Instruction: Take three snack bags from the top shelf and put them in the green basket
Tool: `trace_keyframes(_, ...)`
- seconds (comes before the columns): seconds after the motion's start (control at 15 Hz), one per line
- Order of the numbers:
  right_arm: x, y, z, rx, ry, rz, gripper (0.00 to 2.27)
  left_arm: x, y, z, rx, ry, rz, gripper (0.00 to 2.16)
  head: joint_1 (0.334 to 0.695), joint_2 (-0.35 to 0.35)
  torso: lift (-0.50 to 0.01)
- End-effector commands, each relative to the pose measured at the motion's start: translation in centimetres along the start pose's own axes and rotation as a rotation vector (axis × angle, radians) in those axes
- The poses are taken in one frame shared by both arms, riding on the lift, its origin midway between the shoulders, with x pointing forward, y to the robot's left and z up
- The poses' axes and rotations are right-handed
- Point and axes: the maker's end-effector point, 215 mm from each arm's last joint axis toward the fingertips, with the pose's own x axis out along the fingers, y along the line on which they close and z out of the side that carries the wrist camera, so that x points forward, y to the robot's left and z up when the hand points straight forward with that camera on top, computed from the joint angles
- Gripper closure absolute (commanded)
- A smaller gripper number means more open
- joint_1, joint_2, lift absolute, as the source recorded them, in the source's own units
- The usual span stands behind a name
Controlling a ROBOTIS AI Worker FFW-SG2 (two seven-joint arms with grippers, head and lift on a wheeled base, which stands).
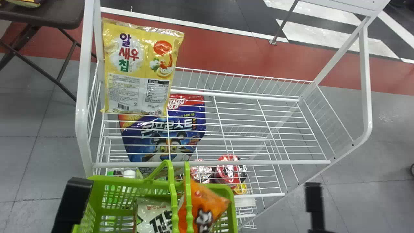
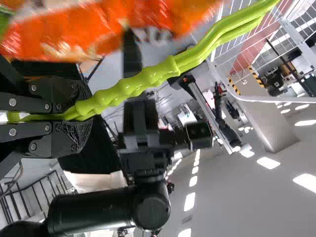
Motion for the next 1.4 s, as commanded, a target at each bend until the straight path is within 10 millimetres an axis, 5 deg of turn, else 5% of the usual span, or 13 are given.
trace_keyframes(0.0,1.6,-2.1,-2.7,0.031,0.098,-0.065,1.81,0.0,-0.1,0.1,0.004,0.0,0.0,2.05,0.695,-0.35,-0.042)
trace_keyframes(0.13,1.1,-2.6,-1.7,0.018,0.078,-0.089,0.21,-0.2,0.1,0.3,0.009,-0.003,0.006,2.05,0.695,-0.35,-0.042)
trace_keyframes(0.2,0.2,-2.3,-0.5,-0.01,0.049,-0.104,0.0,-0.3,0.1,0.4,0.009,-0.005,0.007,2.05,0.695,-0.35,-0.042)
trace_keyframes(0.53,-4.8,-0.2,4.7,-0.149,-0.098,-0.182,0.05,-0.1,0.0,0.6,0.018,-0.002,0.003,2.05,0.695,-0.35,-0.042)
trace_keyframes(0.67,-5.3,1.7,5.1,-0.141,-0.134,-0.111,0.05,-0.1,-0.1,0.7,0.019,-0.003,0.001,2.05,0.695,-0.35,-0.042)
trace_keyframes(0.8,-4.9,1.4,4.4,-0.153,-0.147,-0.072,0.05,0.2,-0.2,0.8,0.027,-0.004,-0.004,2.05,0.695,-0.35,-0.042)
trace_keyframes(1.0,-5.5,3.3,13.2,-0.492,-0.485,-0.139,0.08,0.3,-0.1,0.8,0.031,-0.004,0.002,2.05,0.695,-0.35,-0.042)
trace_keyframes(1.13,-8.3,8.3,18.3,-0.731,-0.788,-0.145,0.08,0.3,0.0,0.8,0.031,-0.003,0.002,2.05,0.695,-0.35,-0.042)
trace_keyframes(1.33,-11.0,10.7,20.9,-0.819,-0.993,-0.23,0.08,0.2,-0.2,0.7,0.031,-0.001,-0.002,2.05,0.695,-0.35,-0.042)
